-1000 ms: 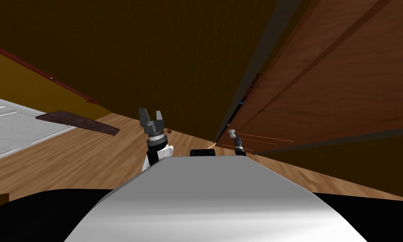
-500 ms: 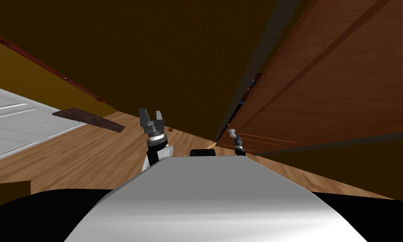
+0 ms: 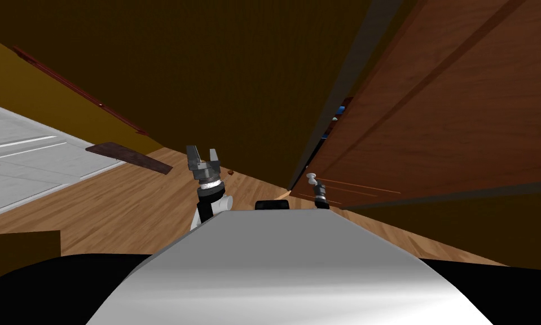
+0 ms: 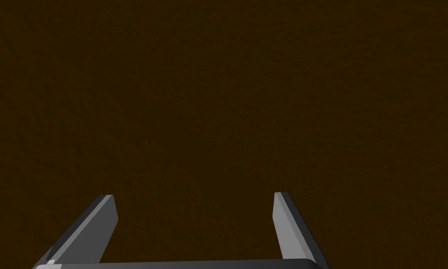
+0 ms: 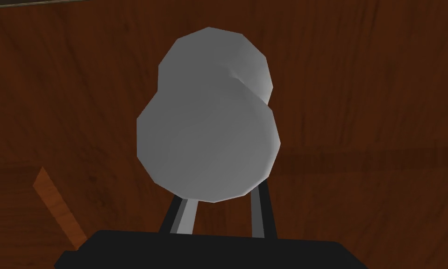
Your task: Pull the door open
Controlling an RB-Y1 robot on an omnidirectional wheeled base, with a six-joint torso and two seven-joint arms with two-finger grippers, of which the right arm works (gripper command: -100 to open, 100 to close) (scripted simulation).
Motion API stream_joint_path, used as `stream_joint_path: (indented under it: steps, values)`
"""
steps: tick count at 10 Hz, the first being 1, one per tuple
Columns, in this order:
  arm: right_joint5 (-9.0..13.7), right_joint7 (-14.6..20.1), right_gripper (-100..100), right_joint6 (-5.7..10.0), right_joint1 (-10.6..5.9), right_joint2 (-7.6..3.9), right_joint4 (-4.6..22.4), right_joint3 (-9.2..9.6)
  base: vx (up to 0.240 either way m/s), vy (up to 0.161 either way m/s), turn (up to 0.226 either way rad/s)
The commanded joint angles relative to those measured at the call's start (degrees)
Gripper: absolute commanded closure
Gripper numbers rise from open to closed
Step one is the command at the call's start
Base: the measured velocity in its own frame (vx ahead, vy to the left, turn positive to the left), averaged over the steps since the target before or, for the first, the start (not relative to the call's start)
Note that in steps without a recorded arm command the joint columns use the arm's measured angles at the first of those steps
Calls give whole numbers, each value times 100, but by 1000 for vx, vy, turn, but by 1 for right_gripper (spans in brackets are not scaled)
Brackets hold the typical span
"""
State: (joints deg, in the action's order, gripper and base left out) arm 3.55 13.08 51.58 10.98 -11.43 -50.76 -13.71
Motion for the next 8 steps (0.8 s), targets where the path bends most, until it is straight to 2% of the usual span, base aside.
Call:
stream_joint_path:
  steps: [1, 2, 4, 6, 8]
  values:
    - [67, 228, 100, 146, -142, 20, 65, 130, -49, -26, 89]
    - [229, 411, 100, 119, -159, 4, 68, 206, -62, -23, 80]
    - [229, 466, 100, 119, -159, 4, 68, 206, -32, -10, 19]
    - [550, 856, 100, 65, -192, -28, 73, 357, -49, -15, 91]
    - [550, 942, 100, 65, -192, -28, 73, 357, -38, -14, 47]
